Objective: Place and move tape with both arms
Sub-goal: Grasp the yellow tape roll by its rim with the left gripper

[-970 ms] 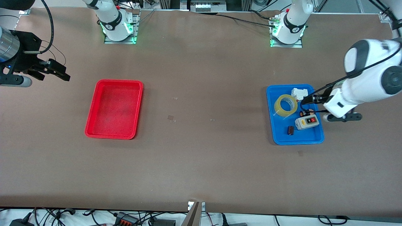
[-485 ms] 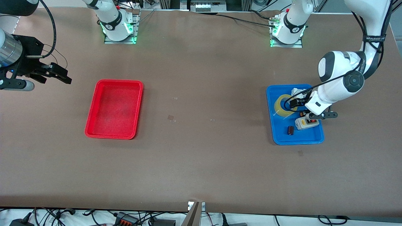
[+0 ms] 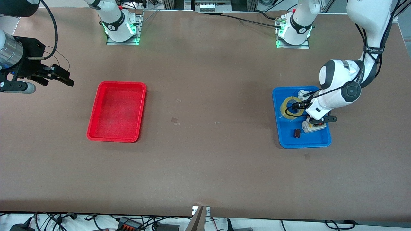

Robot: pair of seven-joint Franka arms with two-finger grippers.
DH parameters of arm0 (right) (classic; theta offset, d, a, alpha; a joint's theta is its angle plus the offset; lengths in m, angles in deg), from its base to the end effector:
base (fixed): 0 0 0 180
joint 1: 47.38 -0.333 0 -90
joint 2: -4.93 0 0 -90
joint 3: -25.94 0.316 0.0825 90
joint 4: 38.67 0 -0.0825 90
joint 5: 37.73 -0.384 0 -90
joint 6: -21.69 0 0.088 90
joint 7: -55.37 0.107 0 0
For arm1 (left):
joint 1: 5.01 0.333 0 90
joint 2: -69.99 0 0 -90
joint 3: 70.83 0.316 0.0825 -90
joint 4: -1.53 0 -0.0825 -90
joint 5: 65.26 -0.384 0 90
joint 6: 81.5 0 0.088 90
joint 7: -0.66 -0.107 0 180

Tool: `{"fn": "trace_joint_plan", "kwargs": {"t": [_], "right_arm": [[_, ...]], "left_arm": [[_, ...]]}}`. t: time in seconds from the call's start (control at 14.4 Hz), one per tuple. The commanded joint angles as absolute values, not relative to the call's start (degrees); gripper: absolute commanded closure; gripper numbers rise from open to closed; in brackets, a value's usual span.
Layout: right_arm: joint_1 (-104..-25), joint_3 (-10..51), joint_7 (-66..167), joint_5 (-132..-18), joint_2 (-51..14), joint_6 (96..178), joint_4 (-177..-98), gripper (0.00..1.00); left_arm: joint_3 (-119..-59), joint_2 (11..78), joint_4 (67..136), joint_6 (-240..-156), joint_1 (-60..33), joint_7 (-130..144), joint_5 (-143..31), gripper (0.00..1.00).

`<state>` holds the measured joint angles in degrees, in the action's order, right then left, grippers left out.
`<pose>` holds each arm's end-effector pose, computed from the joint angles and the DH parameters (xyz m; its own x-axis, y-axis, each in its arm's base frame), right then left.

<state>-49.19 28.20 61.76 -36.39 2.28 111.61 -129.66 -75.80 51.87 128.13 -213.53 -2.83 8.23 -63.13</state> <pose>0.5651 0.0372 0.5904 0.9972 -0.0405 -0.0620 -0.0388 -0.9988 0.0286 0.5276 -0.0273 0.2188 0.9687 0.1074 -0.2239 0.1146 -0.9932 0.0191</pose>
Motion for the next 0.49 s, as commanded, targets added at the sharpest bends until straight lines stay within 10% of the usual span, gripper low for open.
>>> {"fn": "trace_joint_plan", "kwargs": {"t": [0.0,0.42], "right_arm": [[-49.1,28.2,60.9,-37.2,2.5,111.9,-129.5,0.02],[-49.1,28.3,60.8,-37.2,2.5,112.0,-129.5,0.02]], "left_arm": [[-76.2,49.6,127.7,-214.2,-2.5,9.0,-64.3,0.00],[-76.2,48.3,127.7,-215.4,-2.5,9.0,-64.3,0.09]]}}
